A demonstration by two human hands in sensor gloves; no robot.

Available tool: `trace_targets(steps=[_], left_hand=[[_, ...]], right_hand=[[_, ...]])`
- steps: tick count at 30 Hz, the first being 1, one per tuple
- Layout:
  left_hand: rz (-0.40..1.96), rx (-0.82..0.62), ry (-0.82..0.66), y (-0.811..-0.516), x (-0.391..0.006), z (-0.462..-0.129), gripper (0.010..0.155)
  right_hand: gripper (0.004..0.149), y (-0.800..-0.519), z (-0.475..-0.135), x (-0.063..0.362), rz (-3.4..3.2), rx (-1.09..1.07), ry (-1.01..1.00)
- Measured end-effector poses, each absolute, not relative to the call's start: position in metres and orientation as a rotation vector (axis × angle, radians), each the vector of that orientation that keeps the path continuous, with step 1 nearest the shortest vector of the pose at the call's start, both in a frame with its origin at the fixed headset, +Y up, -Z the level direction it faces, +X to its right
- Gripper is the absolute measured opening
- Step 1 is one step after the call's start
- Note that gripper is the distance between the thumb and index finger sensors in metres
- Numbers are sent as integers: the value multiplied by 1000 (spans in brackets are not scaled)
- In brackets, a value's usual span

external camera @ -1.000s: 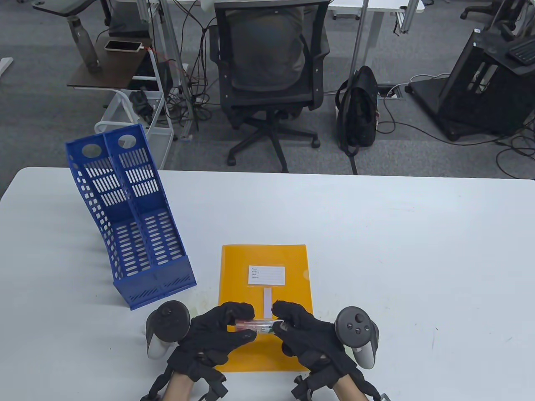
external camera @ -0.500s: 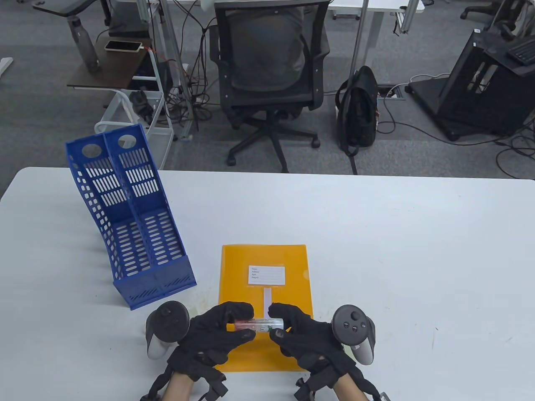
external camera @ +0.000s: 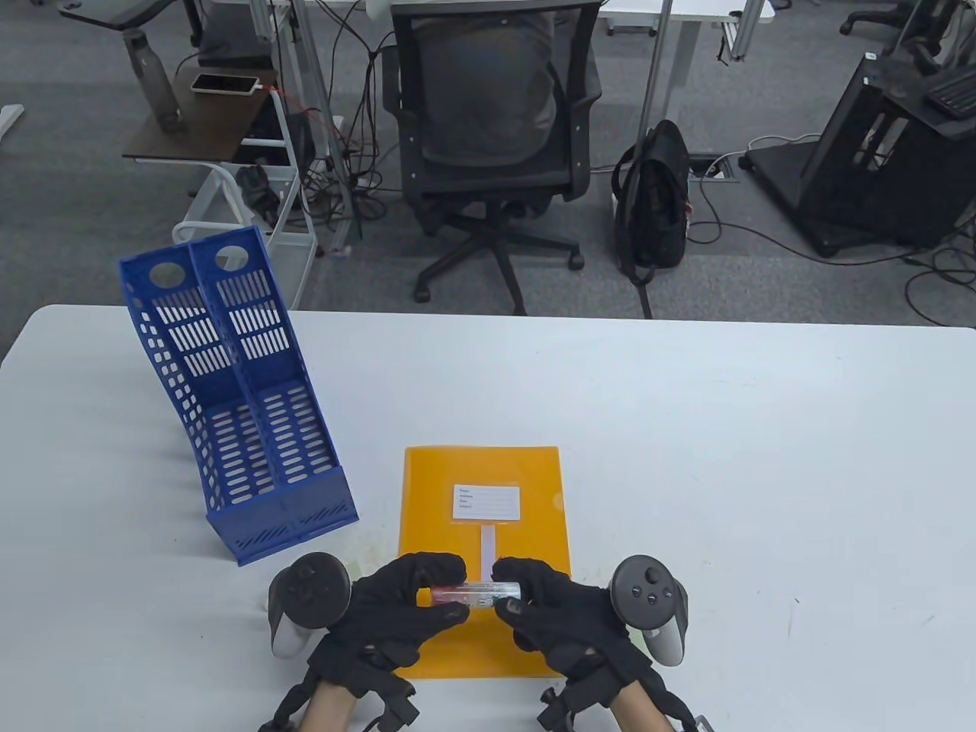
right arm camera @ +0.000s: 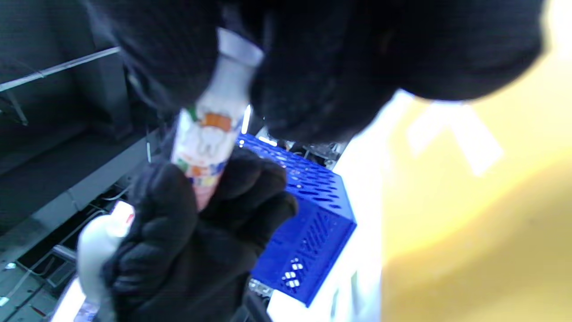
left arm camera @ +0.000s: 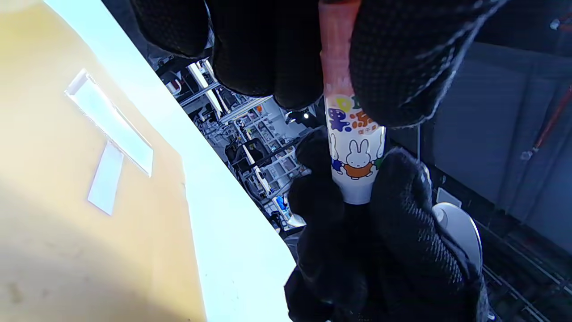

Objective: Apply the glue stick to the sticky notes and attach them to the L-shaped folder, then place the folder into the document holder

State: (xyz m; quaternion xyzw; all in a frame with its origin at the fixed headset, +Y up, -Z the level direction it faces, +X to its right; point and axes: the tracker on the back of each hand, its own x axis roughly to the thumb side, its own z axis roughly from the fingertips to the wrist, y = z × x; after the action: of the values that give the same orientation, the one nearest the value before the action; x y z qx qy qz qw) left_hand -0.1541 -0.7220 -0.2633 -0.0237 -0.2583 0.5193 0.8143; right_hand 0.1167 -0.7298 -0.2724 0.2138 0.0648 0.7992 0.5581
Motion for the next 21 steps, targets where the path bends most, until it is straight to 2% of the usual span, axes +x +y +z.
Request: trace_targets(steps=[5, 9, 17, 19, 21], left_hand=[[1107, -57, -563, -720, -155, -264, 54], [1123, -51, -542, -720, -160, -264, 54], [1120, -50, -562, -721, -159, -264, 55], [1106, -48, -549, -721, -161, -264, 55], [1108, -47, -550, -720, -159, -263, 55]], right_hand=[[66, -733, -270, 117, 1916, 442, 94], [63, -730, -271, 115, 1853, 549, 184], [66, -734, -271, 116, 1871, 459, 129], [68, -732, -272, 115, 1854, 509, 186], [62, -732, -272, 115, 1843, 525, 215]])
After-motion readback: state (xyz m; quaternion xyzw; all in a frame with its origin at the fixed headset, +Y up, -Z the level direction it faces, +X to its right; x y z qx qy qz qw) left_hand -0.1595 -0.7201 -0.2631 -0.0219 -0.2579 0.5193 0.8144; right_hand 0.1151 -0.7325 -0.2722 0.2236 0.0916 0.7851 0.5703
